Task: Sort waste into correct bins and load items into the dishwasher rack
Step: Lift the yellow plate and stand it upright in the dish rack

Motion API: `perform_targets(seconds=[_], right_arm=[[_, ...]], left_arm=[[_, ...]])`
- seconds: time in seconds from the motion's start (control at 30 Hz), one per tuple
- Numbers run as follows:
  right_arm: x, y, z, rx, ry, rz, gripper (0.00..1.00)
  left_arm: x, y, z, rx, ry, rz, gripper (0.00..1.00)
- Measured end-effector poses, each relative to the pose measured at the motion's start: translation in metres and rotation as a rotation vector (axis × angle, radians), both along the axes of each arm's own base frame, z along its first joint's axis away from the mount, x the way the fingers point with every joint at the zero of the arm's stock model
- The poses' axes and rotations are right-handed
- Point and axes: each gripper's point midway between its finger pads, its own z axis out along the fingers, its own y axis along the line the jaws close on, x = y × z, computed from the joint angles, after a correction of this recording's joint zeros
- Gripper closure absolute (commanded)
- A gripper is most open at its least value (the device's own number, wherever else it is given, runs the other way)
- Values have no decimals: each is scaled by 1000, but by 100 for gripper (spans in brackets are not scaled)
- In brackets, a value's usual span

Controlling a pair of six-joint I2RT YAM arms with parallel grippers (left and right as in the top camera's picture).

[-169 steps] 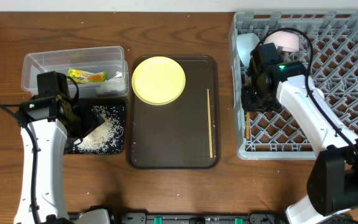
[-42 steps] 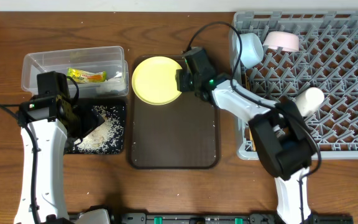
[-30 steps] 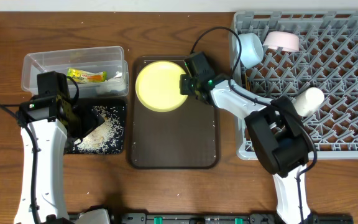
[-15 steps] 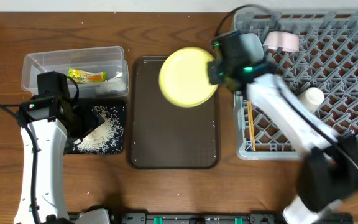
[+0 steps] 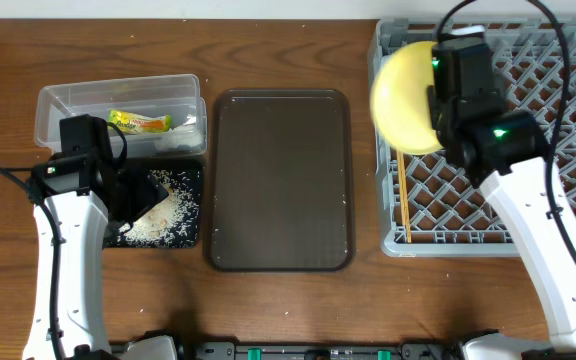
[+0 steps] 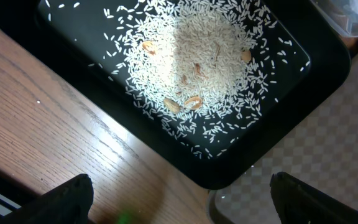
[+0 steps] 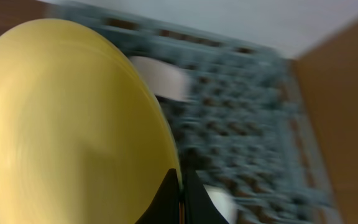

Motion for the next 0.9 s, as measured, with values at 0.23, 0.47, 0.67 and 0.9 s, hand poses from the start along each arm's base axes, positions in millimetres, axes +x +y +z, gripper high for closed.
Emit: perform_targets(seconds=[0.23,0.47,0.67,0.9], right_arm=[[-12,-46,1,-201,84,-99,99],[-6,-51,-28,-270,192,-102,99],[0,-46,-56,-274,275,-76,99],[3,-28,-76,-136,277,-63,67]], left_arm=[[0,0,0,0,0,0,7],[0,0,0,0,0,0,7],[0,0,0,0,0,0,7],[0,0,0,0,0,0,7]])
